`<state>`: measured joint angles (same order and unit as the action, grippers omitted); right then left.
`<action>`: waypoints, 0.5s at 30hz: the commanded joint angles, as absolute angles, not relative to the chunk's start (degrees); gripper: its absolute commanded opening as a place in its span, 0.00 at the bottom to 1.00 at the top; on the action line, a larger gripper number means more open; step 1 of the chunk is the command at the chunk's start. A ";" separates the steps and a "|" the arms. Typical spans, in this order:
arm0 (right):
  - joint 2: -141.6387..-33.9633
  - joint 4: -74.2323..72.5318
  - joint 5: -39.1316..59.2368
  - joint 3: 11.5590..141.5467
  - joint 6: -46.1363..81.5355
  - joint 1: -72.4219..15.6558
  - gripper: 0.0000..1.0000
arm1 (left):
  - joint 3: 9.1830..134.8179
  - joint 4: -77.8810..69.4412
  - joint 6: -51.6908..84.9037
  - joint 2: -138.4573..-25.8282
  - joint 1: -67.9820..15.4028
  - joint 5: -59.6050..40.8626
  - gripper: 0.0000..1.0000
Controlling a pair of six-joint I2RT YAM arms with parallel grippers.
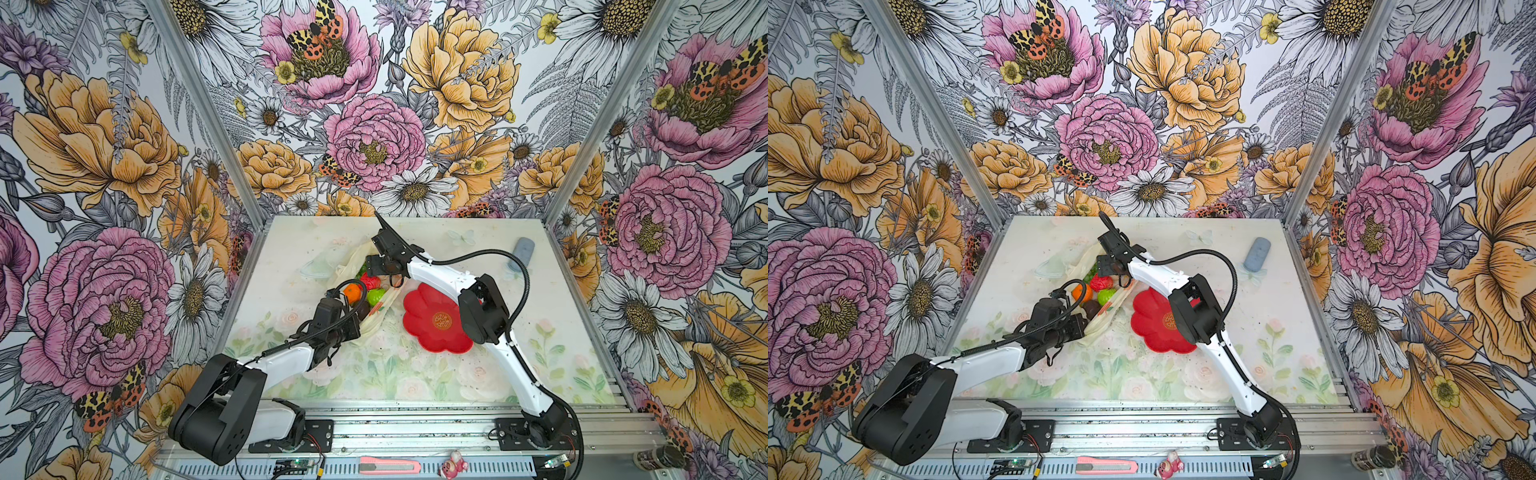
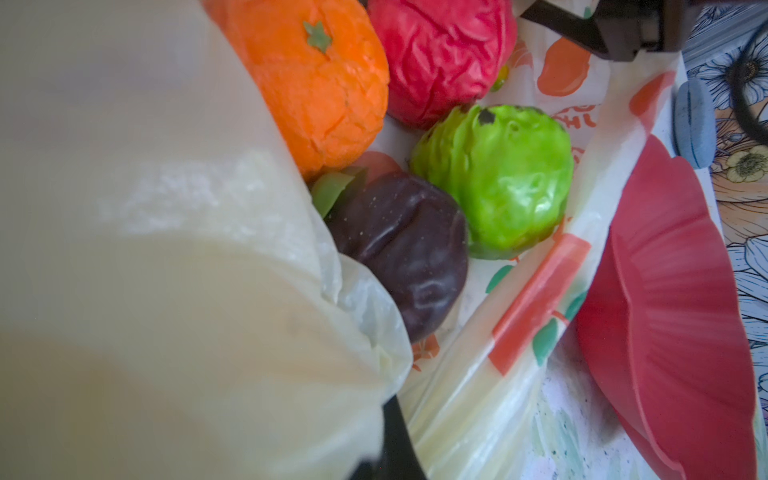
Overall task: Take the fake fruits out of the plastic bag
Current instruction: 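Grasp the pale cream fruit inside the bag with the right gripper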
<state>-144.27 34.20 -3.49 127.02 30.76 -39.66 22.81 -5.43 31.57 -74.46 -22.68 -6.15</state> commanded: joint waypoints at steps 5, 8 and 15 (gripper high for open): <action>-143.35 35.33 -1.50 127.75 29.61 -39.96 0.81 | 23.03 -6.44 31.57 -74.01 -22.03 -7.23 0.00; -140.50 35.33 -2.02 125.90 28.78 -41.17 0.81 | 23.03 -6.44 31.51 -74.00 -21.98 -7.21 0.00; -138.10 35.46 -5.46 123.49 27.82 -43.68 0.79 | 23.06 -6.50 31.55 -74.27 -21.86 -7.37 0.00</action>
<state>-141.69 35.14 -3.68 124.09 28.82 -42.37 22.81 -5.41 31.55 -74.46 -22.50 -6.24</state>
